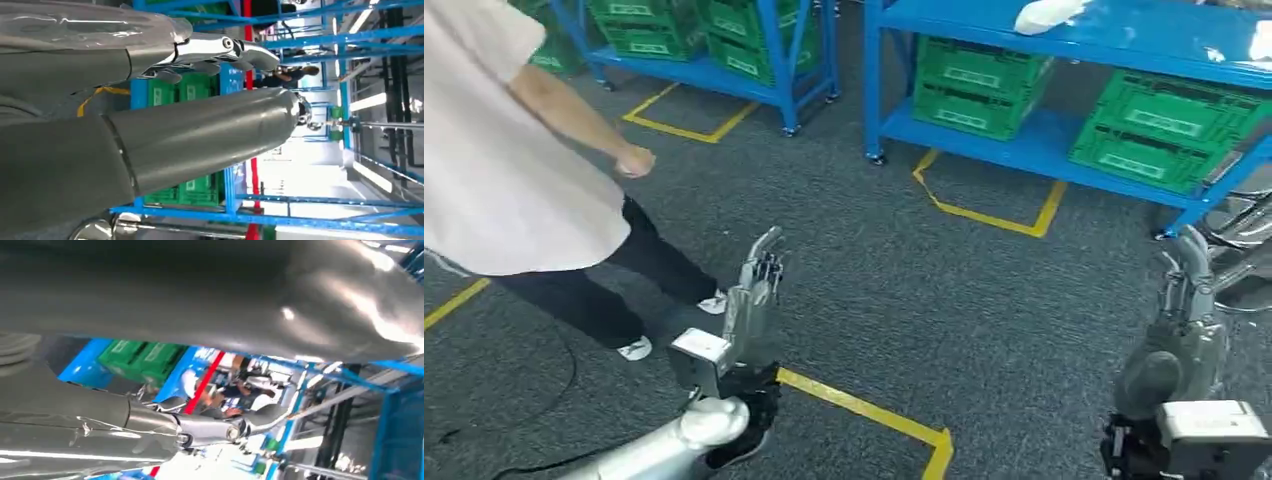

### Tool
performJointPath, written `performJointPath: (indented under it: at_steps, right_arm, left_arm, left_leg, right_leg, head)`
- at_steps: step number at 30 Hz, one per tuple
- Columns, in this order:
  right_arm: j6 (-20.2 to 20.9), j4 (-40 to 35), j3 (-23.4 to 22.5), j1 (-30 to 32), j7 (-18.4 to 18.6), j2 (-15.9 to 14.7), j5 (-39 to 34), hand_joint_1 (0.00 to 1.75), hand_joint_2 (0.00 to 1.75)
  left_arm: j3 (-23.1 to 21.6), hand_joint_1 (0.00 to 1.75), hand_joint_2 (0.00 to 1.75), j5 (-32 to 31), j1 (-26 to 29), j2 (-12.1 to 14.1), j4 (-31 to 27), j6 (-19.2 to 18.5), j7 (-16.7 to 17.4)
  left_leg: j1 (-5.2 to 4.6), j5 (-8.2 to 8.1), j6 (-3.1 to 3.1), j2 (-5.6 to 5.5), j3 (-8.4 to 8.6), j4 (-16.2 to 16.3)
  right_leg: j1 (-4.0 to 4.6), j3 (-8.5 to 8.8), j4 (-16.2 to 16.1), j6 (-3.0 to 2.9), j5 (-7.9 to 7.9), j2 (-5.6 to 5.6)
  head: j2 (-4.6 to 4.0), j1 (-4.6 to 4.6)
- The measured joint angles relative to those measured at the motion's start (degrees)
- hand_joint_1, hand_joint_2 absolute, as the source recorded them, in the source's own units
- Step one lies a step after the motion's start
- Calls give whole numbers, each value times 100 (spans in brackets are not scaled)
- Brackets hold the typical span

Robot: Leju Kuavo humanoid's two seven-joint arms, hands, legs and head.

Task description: Take the parts from the cabinet and place them on the table.

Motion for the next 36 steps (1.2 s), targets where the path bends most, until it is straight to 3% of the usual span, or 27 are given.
performJointPath:
  at_steps: [1, 2, 3, 5, 6, 7, 8, 9, 11, 12, 13, 14, 15, 19, 22, 24, 32, 33, 34, 35, 36]
  right_arm:
    - [-4, -2, -2, -3, 0, 0, 0, 0, 0]
    - [-13, -2, -7, -13, 0, 0, 0, 0, 0]
    - [-20, -2, -7, -24, 7, 2, -2, 0, 0]
    - [-20, 0, 0, -21, 9, 2, -11, 0, 0]
    - [-24, 2, 0, -18, 9, 2, -20, 0, 0]
    - [-44, 4, 0, -15, 7, 2, -22, 0, 0]
    - [-52, 4, 0, -16, 0, 2, -20, 0, 0]
    - [-65, 4, 0, -17, -2, 2, -20, 0, 0]
    - [-90, 4, 0, -21, 0, 2, -9, 0, 0]
    - [-103, 4, -2, -22, 0, 2, 9, 0, 0]
    - [-107, 4, -2, -24, 9, 2, 24, 0, 0]
    - [-116, 4, -2, -28, 33, 2, 46, 0, 0]
    - [-125, 4, -2, -28, 50, 2, 64, 0, 0]
    - [-146, 4, -2, -43, 133, 2, 129, 0, 0]
    - [-149, 4, 0, -46, 146, 2, 136, 0, 0]
    - [-153, 4, 0, -48, 146, 2, 136, 0, 0]
    - [-205, 9, 0, -48, 129, 2, 138, 0, 0]
    - [-208, 9, 0, -47, 129, 2, 138, 0, 0]
    - [-212, 9, 2, -51, 129, 2, 138, 0, 0]
    - [-214, 0, 0, -49, 127, 2, 142, 0, 0]
    - [-216, 0, 0, -49, 127, 2, 144, 0, 0]
  left_arm:
    - [0, 0, 0, 4, -16, 2, -2, -4, 0]
    - [0, 0, 0, 7, -29, 9, -2, -4, 0]
    - [0, 0, 0, 7, -38, 11, -9, -4, -7]
    - [0, 0, 0, 24, -33, 28, -9, -4, -7]
    - [0, 0, 0, 37, -27, 39, -9, -4, -7]
    - [0, 0, 0, 44, -26, 48, -9, -4, -7]
    - [0, 0, 0, 46, -29, 55, -9, -4, -7]
    - [0, 0, 0, 48, -38, 57, -9, -4, -7]
    - [0, 0, 0, 57, -50, 59, -13, -4, -7]
    - [0, 0, 0, 57, -68, 59, -15, -4, -7]
    - [0, 0, 0, 57, -76, 61, -15, -2, -9]
    - [0, 0, 0, 59, -74, 61, -15, 0, -9]
    - [0, 0, 0, 59, -72, 63, -15, 0, -7]
    - [0, 0, 0, 90, -79, 61, -15, -2, -7]
    - [0, 0, 0, 98, -80, 61, -15, -4, -7]
    - [0, 0, 0, 101, -81, 61, -15, -4, -7]
    - [0, 0, 0, 223, -86, 61, -15, -17, -11]
    - [0, 0, 0, 230, -90, 63, -15, -20, -11]
    - [0, 0, 0, 249, -94, 61, -17, -24, -11]
    - [0, 0, 0, 260, -104, 57, -20, -26, -13]
    - [0, 0, 0, 264, -109, 50, -17, -35, -18]
  left_leg:
    - [9, -58, -58, 6, -11, 28]
    - [49, -171, -98, -297, -49, 182]
    - [52, -394, -109, -523, -224, 562]
    - [60, -833, -132, -653, -742, 1591]
    - [60, -924, -132, -657, -946, 1947]
    - [59, -868, -124, -658, -1016, 2028]
    - [59, -687, -106, -658, -936, 1819]
    - [59, -415, -80, -662, -733, 1361]
    - [57, 81, 4, -720, -165, 213]
    - [28, 49, 13, -747, -83, 0]
    - [28, 62, 8, -722, -102, 6]
    - [52, 72, -17, -725, -98, -27]
    - [41, 59, -46, -725, -92, -21]
    - [14, 66, -10, -731, -90, -20]
    - [11, 59, 6, -731, -91, -16]
    - [9, 55, 13, -731, -91, -14]
    - [12, 47, 24, -731, -90, -11]
    - [-16, 25, 61, -732, -96, 22]
    - [-24, 38, 136, -736, -77, -41]
    - [53, 110, 176, -709, 29, -212]
    - [71, 145, 163, -668, 129, -339]
  right_leg:
    - [-37, 46, -54, -57, 32, 70]
    - [-49, 40, -59, -83, 48, 117]
    - [-59, 27, -59, -116, 60, 127]
    - [-60, 4, -58, -134, 70, 229]
    - [-54, -6, -58, -139, 74, 274]
    - [-52, -6, -58, -141, 76, 314]
    - [-52, -2, -58, -140, 77, 351]
    - [-49, 6, -57, -138, 78, 388]
    - [-48, 22, -57, -130, 78, 436]
    - [2, -7, -28, -99, 64, 459]
    - [-14, -17, -39, -70, 78, 472]
    - [7, -27, -8, -80, 18, 469]
    - [-10, -20, -14, -186, 11, 460]
    - [-29, 5, -53, -103, 54, 447]
    - [-32, 16, -72, -91, 56, 448]
    - [-36, 20, -80, -51, 56, 448]
    - [-37, 17, -81, -41, 52, 448]
    - [-79, 33, -140, 1, 76, 458]
    - [-71, 51, -177, 65, 84, 465]
    - [-26, 75, -208, 85, 87, 459]
    - [-39, 11, -105, 94, 39, 364]
  head:
    - [0, 2]
    - [0, 0]
    - [0, -22]
    - [0, -81]
    - [0, -85]
    - [0, -85]
    - [0, -96]
    - [0, -109]
    - [0, -118]
    - [0, -129]
    - [0, -109]
    - [0, -105]
    - [0, -94]
    - [0, -66]
    - [0, -63]
    - [0, -63]
    - [0, -66]
    - [0, -68]
    - [0, -68]
    - [0, -77]
    - [0, -61]
